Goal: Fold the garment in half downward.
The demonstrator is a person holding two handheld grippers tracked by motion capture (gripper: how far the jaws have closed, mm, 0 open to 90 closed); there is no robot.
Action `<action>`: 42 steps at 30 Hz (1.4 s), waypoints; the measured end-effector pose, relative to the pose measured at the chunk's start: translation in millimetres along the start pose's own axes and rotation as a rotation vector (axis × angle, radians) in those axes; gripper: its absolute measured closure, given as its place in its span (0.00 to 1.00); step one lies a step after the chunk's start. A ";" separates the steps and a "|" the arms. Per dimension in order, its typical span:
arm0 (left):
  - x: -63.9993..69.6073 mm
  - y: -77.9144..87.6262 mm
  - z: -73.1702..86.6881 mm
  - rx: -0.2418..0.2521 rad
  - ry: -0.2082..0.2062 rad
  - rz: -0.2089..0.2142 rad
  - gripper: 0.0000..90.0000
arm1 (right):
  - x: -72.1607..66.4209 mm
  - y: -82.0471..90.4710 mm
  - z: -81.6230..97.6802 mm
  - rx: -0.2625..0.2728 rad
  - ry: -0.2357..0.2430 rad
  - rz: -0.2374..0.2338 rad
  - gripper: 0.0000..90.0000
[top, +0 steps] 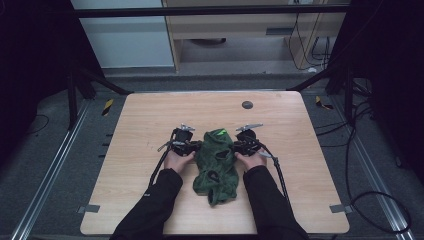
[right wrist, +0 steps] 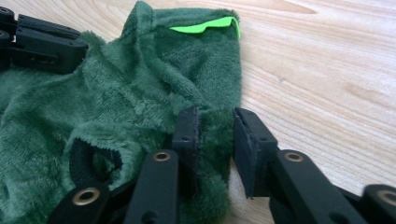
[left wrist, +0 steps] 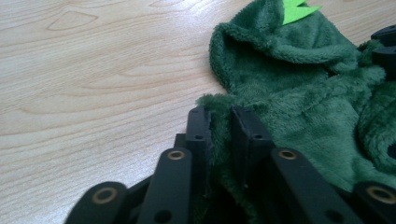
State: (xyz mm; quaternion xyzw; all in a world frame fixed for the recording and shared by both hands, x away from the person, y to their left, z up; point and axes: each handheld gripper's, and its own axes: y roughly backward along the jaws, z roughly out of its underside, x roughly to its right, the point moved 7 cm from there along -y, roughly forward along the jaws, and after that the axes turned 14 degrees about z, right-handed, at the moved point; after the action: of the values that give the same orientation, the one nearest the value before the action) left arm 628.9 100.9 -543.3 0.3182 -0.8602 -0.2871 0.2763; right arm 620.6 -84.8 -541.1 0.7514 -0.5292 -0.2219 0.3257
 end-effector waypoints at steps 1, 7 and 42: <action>0.4 -0.1 0.2 -0.003 -0.003 -0.001 0.89 | -0.4 -0.4 0.4 -0.003 -0.002 -0.003 0.81; 0.9 1.4 -0.5 -0.002 0.007 0.006 0.97 | -2.8 0.2 0.4 -0.009 0.000 -0.014 0.92; 47.2 62.6 -32.4 0.112 -0.105 0.073 0.99 | -6.0 64.0 -24.5 0.144 0.051 -0.088 0.95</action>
State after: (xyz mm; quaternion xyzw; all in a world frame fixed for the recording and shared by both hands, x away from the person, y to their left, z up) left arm 595.5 96.9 -465.4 0.2861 -0.8993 -0.2446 0.2227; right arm 593.5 -87.5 -478.0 0.8010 -0.5017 -0.1782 0.2738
